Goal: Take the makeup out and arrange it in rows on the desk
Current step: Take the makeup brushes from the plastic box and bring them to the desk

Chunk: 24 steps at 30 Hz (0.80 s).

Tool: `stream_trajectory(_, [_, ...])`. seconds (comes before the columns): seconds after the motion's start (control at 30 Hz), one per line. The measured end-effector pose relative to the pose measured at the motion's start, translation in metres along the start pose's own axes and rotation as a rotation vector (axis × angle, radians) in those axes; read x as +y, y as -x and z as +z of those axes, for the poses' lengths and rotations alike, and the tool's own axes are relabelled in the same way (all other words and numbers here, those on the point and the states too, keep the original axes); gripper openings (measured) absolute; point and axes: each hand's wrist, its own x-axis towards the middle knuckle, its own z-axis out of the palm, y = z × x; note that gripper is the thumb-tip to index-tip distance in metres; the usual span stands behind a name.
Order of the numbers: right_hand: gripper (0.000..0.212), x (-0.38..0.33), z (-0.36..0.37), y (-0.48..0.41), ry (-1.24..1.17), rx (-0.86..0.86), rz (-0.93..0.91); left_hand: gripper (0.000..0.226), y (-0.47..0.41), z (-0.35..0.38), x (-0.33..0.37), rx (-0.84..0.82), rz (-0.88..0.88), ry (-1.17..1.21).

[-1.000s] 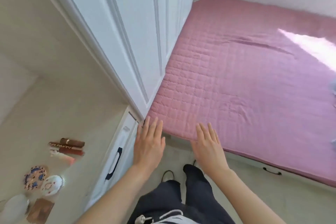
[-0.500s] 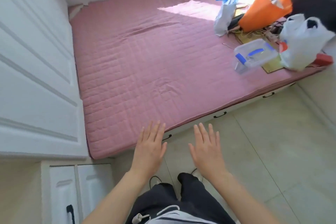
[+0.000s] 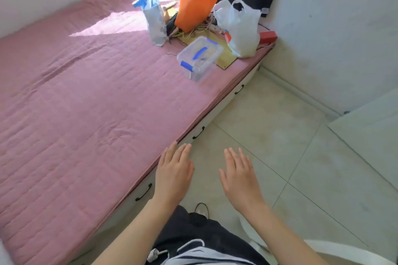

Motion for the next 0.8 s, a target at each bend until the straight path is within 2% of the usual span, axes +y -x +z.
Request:
stream_trajectory(0.2, [0.059,0.056,-0.012,-0.014,-0.051,-0.004,0.161,0.044,-0.05,0.022,0.047,-0.063,0.136,-0.009])
stream_trajectory(0.43, [0.058,0.105,-0.027,-0.057,-0.112,0.007,0.307,0.044,-0.116,0.047,0.069,-0.143,0.179,-0.017])
stream_trajectory(0.63, [0.055,0.144,-0.052,-0.136,-0.138,0.029,0.369,0.042,-0.216,0.06,0.077,-0.095,0.214,0.001])
stream_trajectory(0.8, [0.055,0.168,-0.082,-0.218,-0.133,0.032,0.348,0.037,-0.31,0.066,0.08,-0.098,0.217,0.022])
